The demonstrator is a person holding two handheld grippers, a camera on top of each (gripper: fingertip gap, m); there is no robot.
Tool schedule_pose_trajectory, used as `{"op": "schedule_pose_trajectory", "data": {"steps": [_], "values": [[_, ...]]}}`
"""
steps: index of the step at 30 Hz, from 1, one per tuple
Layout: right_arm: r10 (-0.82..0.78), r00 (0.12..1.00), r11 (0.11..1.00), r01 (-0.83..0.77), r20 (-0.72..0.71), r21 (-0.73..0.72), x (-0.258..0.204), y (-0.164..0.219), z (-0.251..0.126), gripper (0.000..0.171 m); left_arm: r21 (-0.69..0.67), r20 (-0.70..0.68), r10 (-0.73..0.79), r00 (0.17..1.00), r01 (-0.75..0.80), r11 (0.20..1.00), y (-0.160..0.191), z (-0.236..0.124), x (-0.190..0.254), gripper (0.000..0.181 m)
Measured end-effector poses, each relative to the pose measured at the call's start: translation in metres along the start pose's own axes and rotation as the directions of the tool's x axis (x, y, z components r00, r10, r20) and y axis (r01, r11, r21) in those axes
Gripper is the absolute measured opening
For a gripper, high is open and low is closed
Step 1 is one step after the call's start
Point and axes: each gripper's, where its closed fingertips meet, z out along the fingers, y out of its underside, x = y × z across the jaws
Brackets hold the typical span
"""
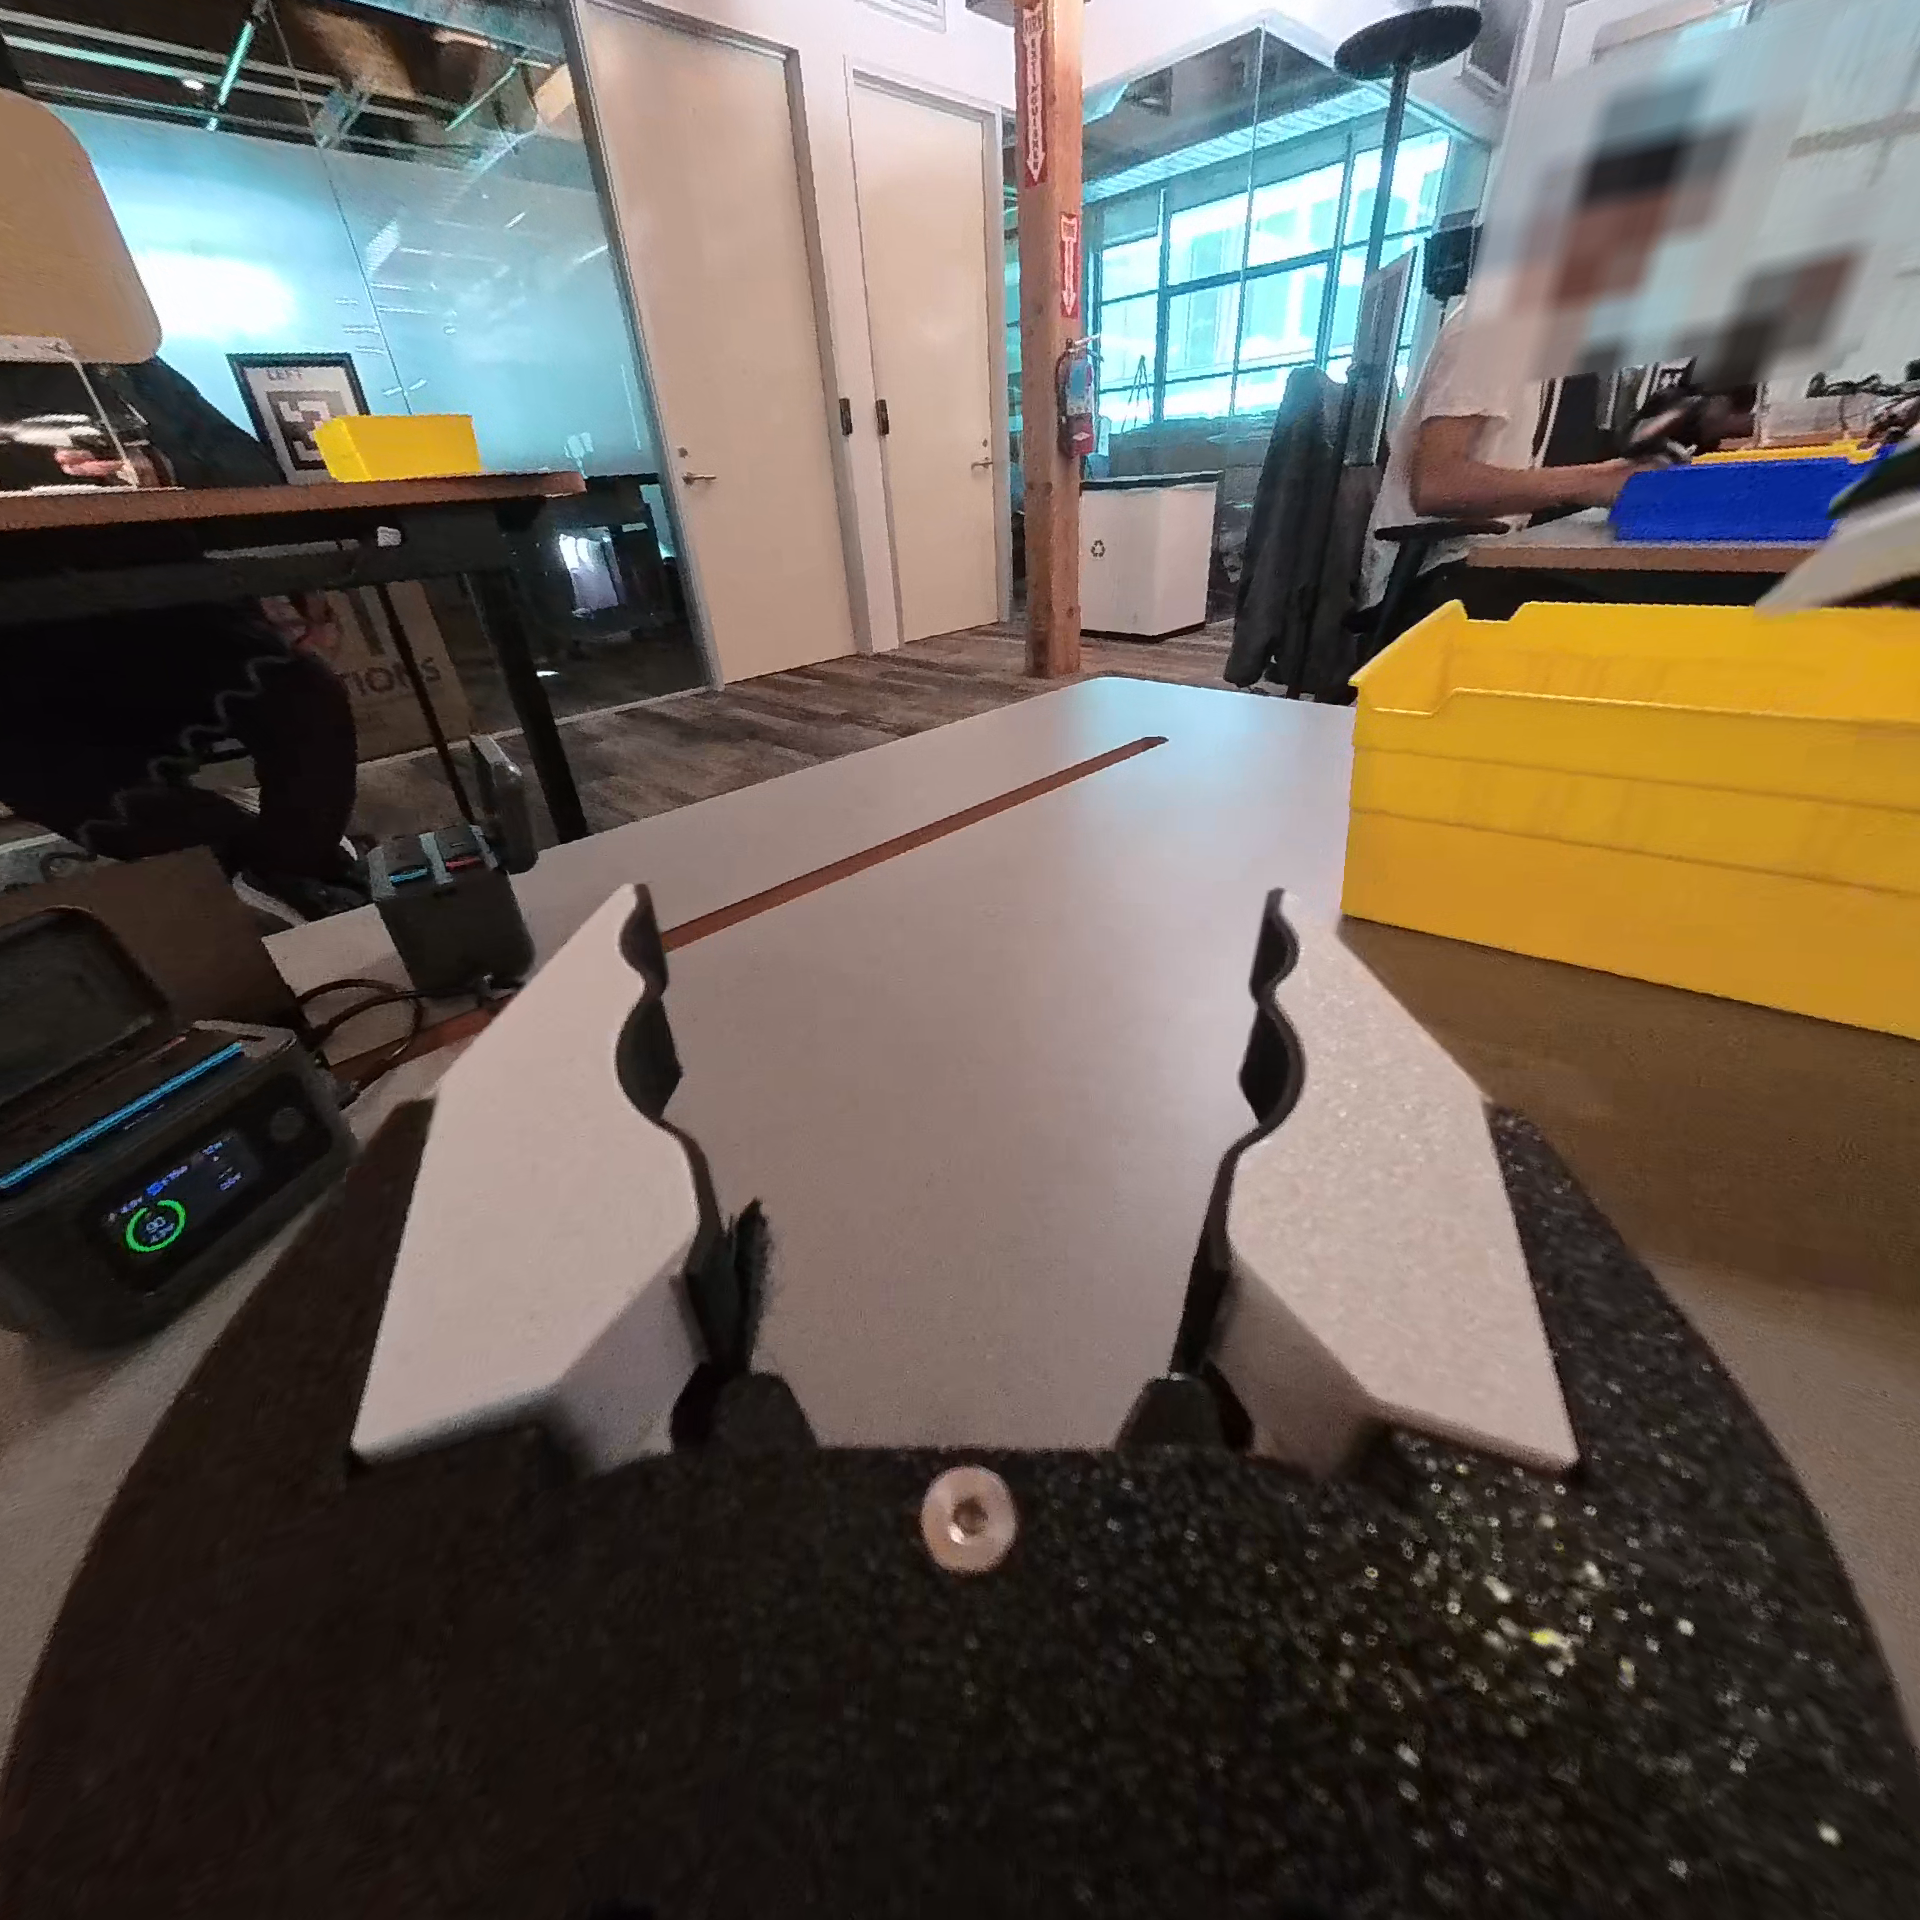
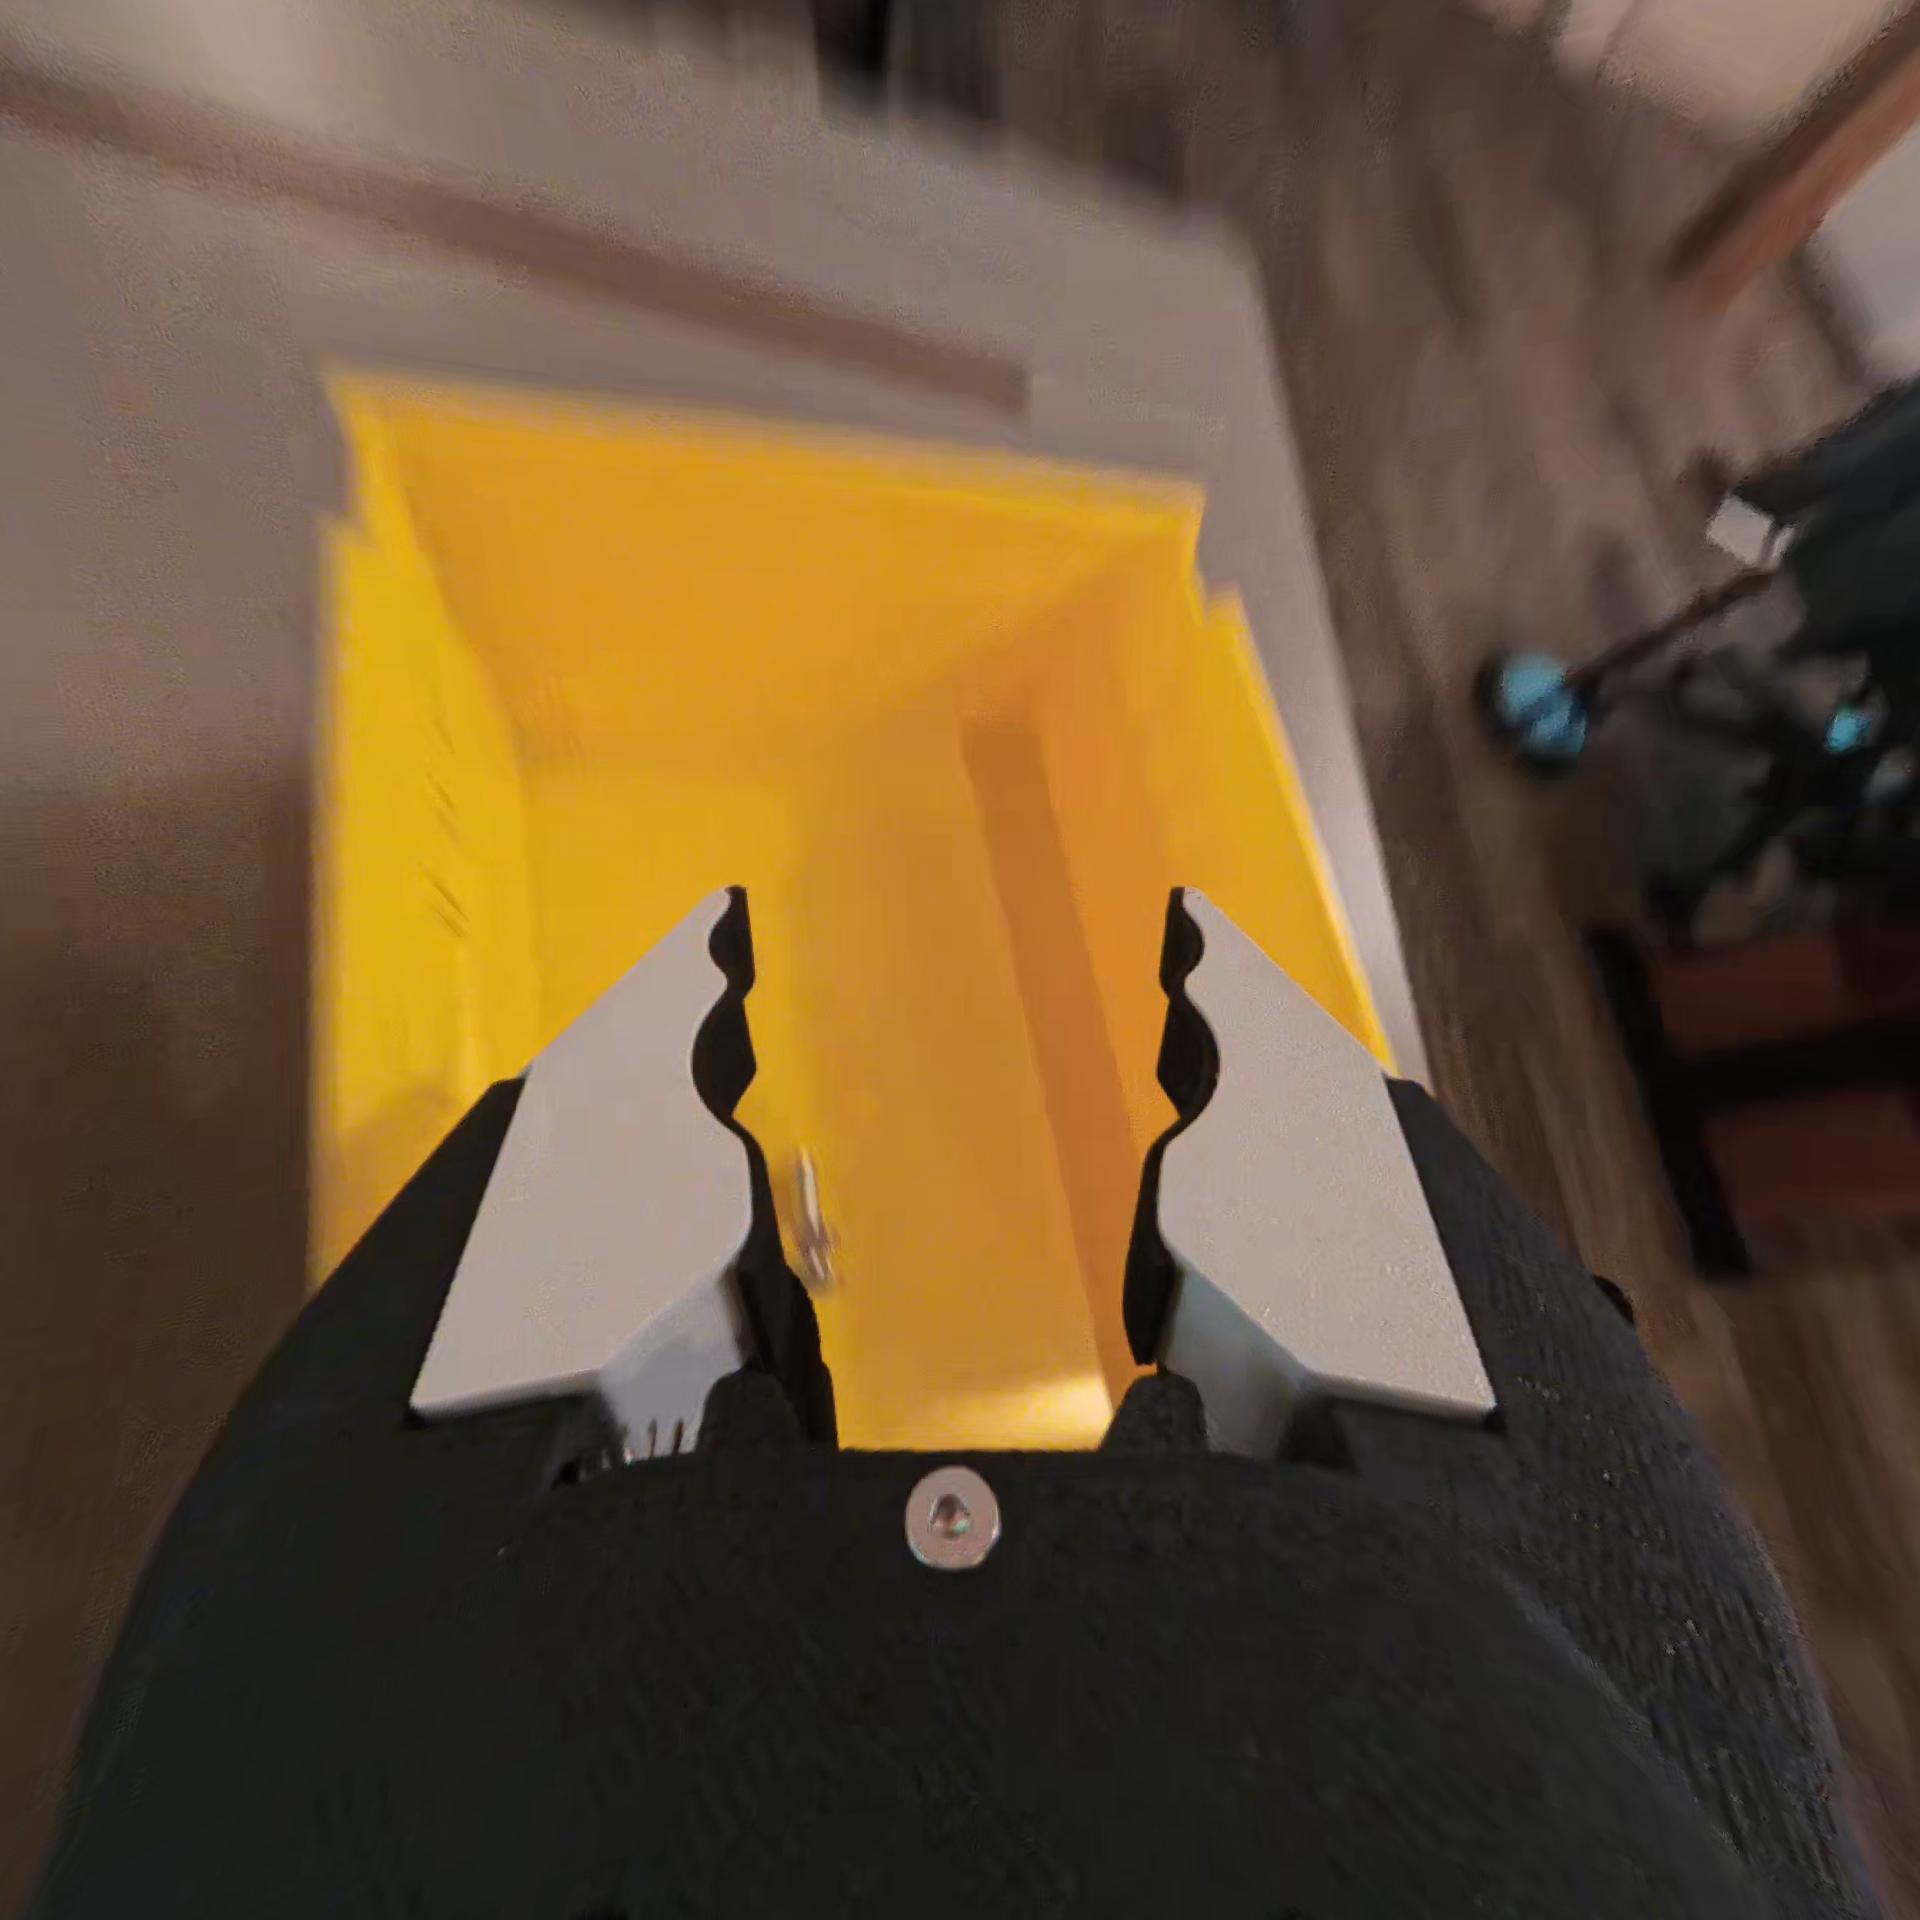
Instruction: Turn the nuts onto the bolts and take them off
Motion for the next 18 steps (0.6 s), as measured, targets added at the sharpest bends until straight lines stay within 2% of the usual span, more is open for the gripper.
{"op": "schedule_pose_trajectory", "data": {"steps": [2,4,5,7,9,13,16,17,18], "values": [[0.014,0.996,0.944,-0.042,0.087,0.326,-0.03,-0.06,-0.027,0.079,-0.008,0.035,0.023,0.999,-0.023,1.0,0.0,0.0,-0.005,0.111],[-0.012,0.971,0.784,-0.14,0.241,0.604,-0.077,-0.108,-0.061,0.077,-0.005,0.08,0.05,0.996,-0.05,0.999,-0.003,-0.002,-0.011,0.11],[-0.025,0.947,0.692,-0.216,0.321,0.689,-0.1,-0.123,-0.076,0.075,0.001,0.108,0.066,0.992,-0.066,0.998,-0.006,-0.004,-0.014,0.109],[-0.023,0.89,0.528,-0.377,0.456,0.761,-0.138,-0.137,-0.091,0.077,0.005,0.16,0.105,0.981,-0.107,0.994,-0.009,-0.009,-0.019,0.106],[-0.039,0.85,0.428,-0.46,0.525,0.778,-0.17,-0.133,-0.08,0.089,0.01,0.214,0.171,0.962,-0.178,0.984,-0.012,-0.016,-0.027,0.098],[-0.081,0.851,0.522,-0.407,0.518,0.75,-0.223,-0.099,-0.018,0.094,0.023,0.295,0.175,0.939,-0.19,0.982,-0.014,-0.026,-0.044,0.1],[-0.14,0.853,0.52,-0.369,0.503,0.77,-0.231,-0.096,-0.013,0.091,0.048,0.316,0.171,0.933,-0.195,0.98,-0.018,-0.028,-0.046,0.1],[-0.142,0.861,0.517,-0.357,0.489,0.778,-0.23,-0.095,-0.008,0.083,0.051,0.322,0.186,0.928,-0.213,0.976,-0.02,-0.029,-0.044,0.095],[-0.112,0.868,0.531,-0.359,0.483,0.768,-0.228,-0.094,0.0,0.08,0.058,0.34,0.214,0.916,-0.248,0.967,-0.024,-0.031,-0.043,0.081]]}}
